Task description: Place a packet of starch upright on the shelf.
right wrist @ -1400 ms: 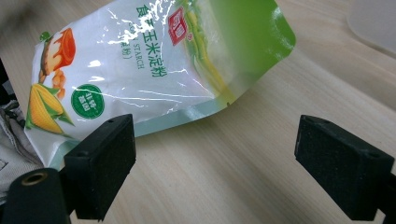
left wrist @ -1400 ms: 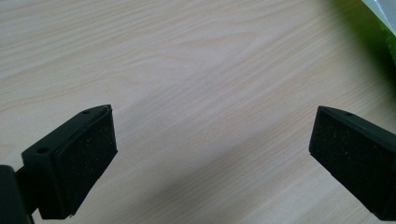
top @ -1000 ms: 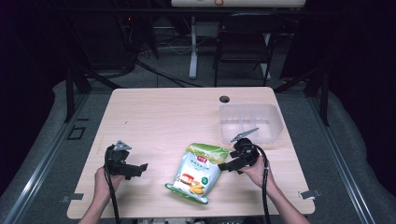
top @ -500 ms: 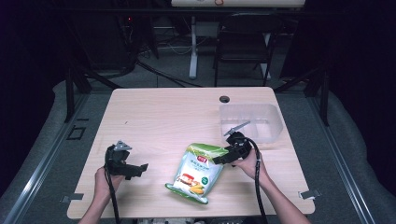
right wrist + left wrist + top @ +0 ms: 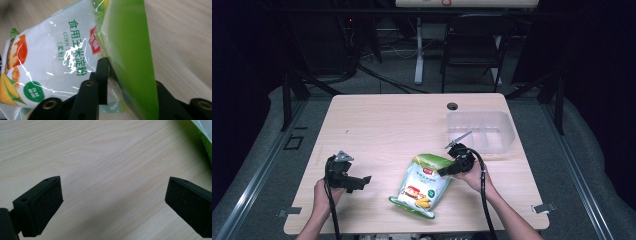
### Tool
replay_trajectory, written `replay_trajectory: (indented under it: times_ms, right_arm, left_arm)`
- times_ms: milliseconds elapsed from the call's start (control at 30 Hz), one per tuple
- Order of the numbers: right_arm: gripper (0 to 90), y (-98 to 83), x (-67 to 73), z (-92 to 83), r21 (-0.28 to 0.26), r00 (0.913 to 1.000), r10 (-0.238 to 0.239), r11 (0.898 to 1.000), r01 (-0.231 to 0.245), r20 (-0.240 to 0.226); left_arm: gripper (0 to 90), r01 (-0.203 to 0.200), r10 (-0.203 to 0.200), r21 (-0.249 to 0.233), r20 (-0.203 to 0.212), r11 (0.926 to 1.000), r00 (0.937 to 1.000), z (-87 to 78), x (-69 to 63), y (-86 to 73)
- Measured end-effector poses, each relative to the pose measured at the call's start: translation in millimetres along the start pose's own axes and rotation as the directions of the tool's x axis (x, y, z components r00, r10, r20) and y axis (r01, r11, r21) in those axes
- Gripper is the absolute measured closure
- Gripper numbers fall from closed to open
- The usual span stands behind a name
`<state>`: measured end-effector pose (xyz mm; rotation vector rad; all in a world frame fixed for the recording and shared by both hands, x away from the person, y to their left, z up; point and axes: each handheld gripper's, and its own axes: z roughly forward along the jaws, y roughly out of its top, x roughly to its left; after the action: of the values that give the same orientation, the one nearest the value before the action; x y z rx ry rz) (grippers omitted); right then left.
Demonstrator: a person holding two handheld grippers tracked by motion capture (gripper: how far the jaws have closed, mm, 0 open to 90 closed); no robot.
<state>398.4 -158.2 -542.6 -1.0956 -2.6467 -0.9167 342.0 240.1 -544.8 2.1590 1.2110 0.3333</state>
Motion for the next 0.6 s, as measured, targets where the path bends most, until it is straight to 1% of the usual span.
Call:
replay_trajectory:
  times_ms: [33,67,100,133,200,233,300,333,400,433,467,567,600]
  right_arm:
    - [82.0,-0.3,0.8,0.1,0.000,1.0000,-0.003,1.000,0.003,-0.001]
    - [83.9,-0.2,2.7,0.5,-0.002,1.0000,-0.001,1.000,0.001,-0.005]
    - [85.8,-0.7,4.7,1.5,-0.014,1.0000,0.005,1.000,-0.005,0.003]
    - [87.3,-0.1,5.5,0.0,0.006,0.9999,-0.011,1.000,0.010,0.009]
    - [89.3,-0.2,7.8,-0.4,0.010,0.9996,-0.020,1.000,0.020,0.020]
    - [89.7,-0.5,8.8,-1.3,0.019,0.9992,-0.029,0.999,0.029,0.028]
    - [89.8,-1.5,10.6,-1.3,0.005,0.9991,-0.025,1.000,0.025,0.034]
    - [89.9,-1.8,11.0,-2.5,0.012,0.9988,-0.029,1.000,0.028,0.039]
    - [89.9,-2.9,12.8,-3.4,0.001,0.9987,-0.025,1.000,0.025,0.044]
    - [89.9,-3.0,13.1,-4.5,0.008,0.9984,-0.034,0.999,0.034,0.045]
    - [89.9,-3.4,14.4,-4.6,-0.002,0.9985,-0.026,1.000,0.026,0.048]
    - [89.8,-4.8,17.3,-8.3,-0.020,0.9983,-0.033,0.999,0.034,0.048]
    - [89.9,-4.4,17.6,-10.4,-0.012,0.9977,-0.047,0.999,0.048,0.048]
  left_arm:
    - [1.5,0.000,0.000,0.000,-0.002,1.0000,1.0000,-0.1,0.0,0.0]
    - [1.5,-0.002,0.002,0.000,-0.001,1.0000,1.0000,-0.1,0.1,0.0]
    - [1.6,-0.002,0.002,0.000,-0.001,1.0000,1.0000,-0.1,0.2,-0.1]
    - [1.6,-0.004,0.004,-0.001,-0.002,1.0000,1.0000,-0.2,0.4,-0.1]
    - [1.8,-0.004,0.004,0.000,-0.001,1.0000,1.0000,-0.4,0.6,-0.2]
    - [2.0,-0.003,0.003,0.000,-0.001,1.0000,1.0000,-0.5,0.5,-0.2]
    - [2.1,-0.008,0.008,0.005,0.002,1.0000,1.0000,-0.8,0.5,-0.1]
    - [2.2,-0.004,0.004,0.001,-0.001,1.0000,1.0000,-0.5,-0.2,-0.3]
    - [2.4,-0.008,0.008,0.003,-0.001,1.0000,1.0000,-0.7,-0.5,-0.2]
    - [2.5,-0.009,0.009,0.003,0.000,1.0000,1.0000,-0.7,-0.8,-0.2]
    - [2.9,-0.013,0.013,0.002,-0.002,0.9999,0.9999,-0.9,-1.2,-0.4]
    - [3.2,-0.012,0.012,0.001,0.002,0.9999,0.9999,-1.2,-1.7,-0.6]
    - [3.2,-0.015,0.015,0.001,0.003,0.9999,0.9999,-1.1,-1.2,-0.5]
